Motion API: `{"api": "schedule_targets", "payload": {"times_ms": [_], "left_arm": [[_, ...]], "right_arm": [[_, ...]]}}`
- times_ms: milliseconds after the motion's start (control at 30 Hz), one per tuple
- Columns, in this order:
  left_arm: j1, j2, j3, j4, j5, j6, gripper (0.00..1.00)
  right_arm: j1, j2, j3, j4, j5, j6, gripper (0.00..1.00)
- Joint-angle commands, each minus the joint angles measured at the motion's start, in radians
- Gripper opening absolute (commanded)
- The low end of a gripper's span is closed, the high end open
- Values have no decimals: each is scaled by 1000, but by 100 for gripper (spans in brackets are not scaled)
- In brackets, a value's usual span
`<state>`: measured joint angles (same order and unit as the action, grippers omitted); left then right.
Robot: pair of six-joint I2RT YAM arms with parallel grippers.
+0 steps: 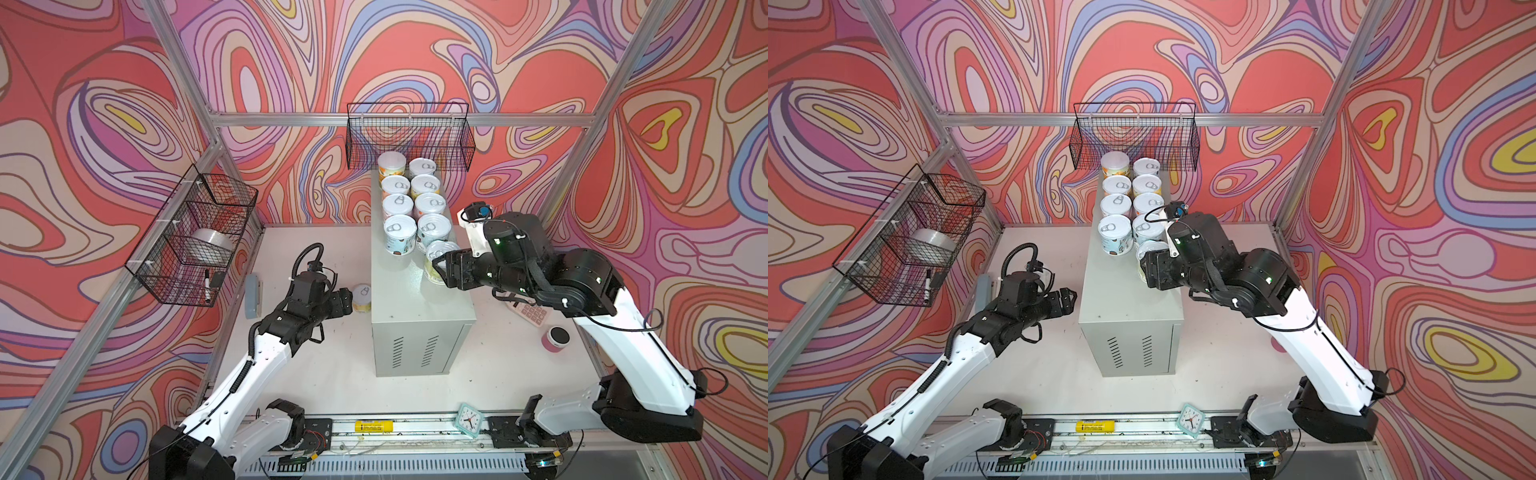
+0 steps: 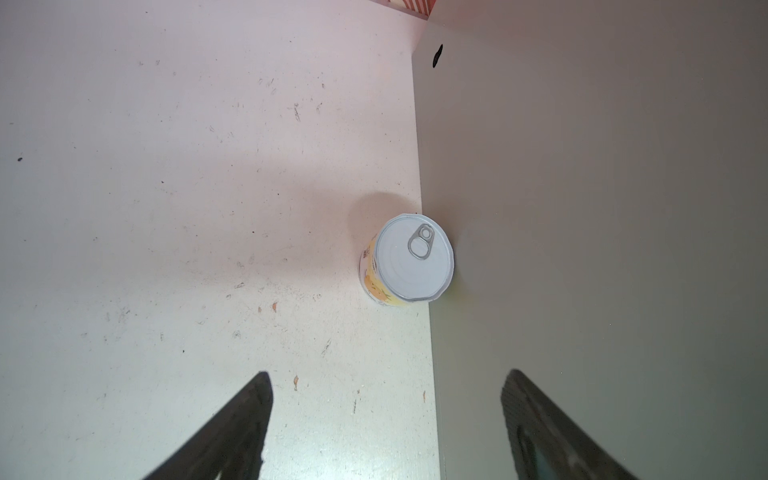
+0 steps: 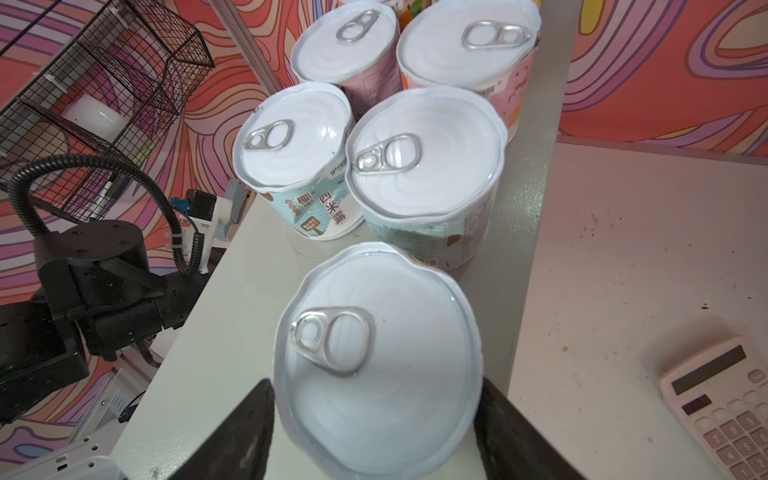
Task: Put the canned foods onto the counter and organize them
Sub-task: 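Open the right gripper and withdraw it beside the cabinet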
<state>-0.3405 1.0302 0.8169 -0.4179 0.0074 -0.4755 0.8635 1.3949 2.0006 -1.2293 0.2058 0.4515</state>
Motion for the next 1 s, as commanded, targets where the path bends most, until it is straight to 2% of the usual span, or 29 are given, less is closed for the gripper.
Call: {"api": "schedule_targets", "payload": {"times_ms": [0,300,533,667,733,767,967], "left_arm": [[-4,8,1,19,5,-8,87],[-5,24,3,21,3,-7,87],[-4,40,7,23,14,-1,91],[-5,52,19,13,15,12,94],[-4,67,26,15,35,20,95],[-3,82,28,20,51,27,100],[-5,183,31,81,114,38,100]], "right_arm": [[2,-4,-14,27,-13,6,75],[3,-11,-7,12,31,8,75],[3,-75,-14,93,-102,-29,86],[3,-119,-15,127,-108,-36,86],[3,-151,-37,146,-67,-39,87],[2,-167,-50,149,-18,-37,88],[2,-167,-52,40,275,40,93]]}}
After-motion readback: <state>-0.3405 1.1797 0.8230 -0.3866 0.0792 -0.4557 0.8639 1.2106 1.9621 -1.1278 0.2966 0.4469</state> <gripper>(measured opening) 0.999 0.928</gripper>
